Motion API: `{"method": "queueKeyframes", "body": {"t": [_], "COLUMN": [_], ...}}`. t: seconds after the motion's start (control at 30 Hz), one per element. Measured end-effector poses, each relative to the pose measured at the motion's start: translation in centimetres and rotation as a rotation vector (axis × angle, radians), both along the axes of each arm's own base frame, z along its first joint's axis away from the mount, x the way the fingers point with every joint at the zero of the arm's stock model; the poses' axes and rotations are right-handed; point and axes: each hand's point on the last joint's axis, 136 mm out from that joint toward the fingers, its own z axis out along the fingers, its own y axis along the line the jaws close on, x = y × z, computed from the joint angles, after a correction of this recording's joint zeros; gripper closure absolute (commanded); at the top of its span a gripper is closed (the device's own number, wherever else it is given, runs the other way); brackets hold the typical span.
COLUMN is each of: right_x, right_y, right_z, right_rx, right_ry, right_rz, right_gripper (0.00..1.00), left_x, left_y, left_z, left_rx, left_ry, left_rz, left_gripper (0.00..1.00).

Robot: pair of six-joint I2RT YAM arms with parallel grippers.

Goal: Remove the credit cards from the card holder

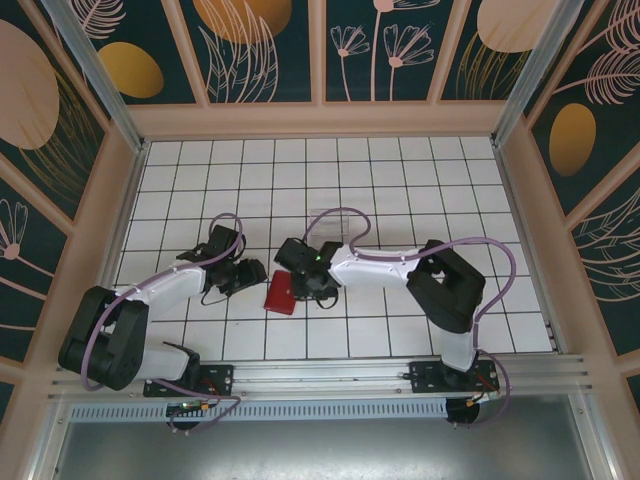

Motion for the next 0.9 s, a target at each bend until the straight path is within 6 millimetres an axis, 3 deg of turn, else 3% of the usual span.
{"method": "queueKeyframes", "body": {"t": [0.43, 0.9], "right_x": [0.1, 1.1], "right_y": [-0.5, 0.5], "right_z": [0.5, 5.8], "right_rx": [0.022, 0.164], "right_ry": [-0.025, -0.124], "right_rz": [-0.013, -0.019], "right_gripper": [1.0, 1.0], "left_x": [0.0, -0.5], "left_y": [-0.9, -4.0], "left_z": [0.6, 2.7], "left_rx": [-0.033, -0.145], "left_ry": [-0.003, -0.033], "left_rz": [-0.025, -0.121], "left_gripper": [0.41, 0.39]}}
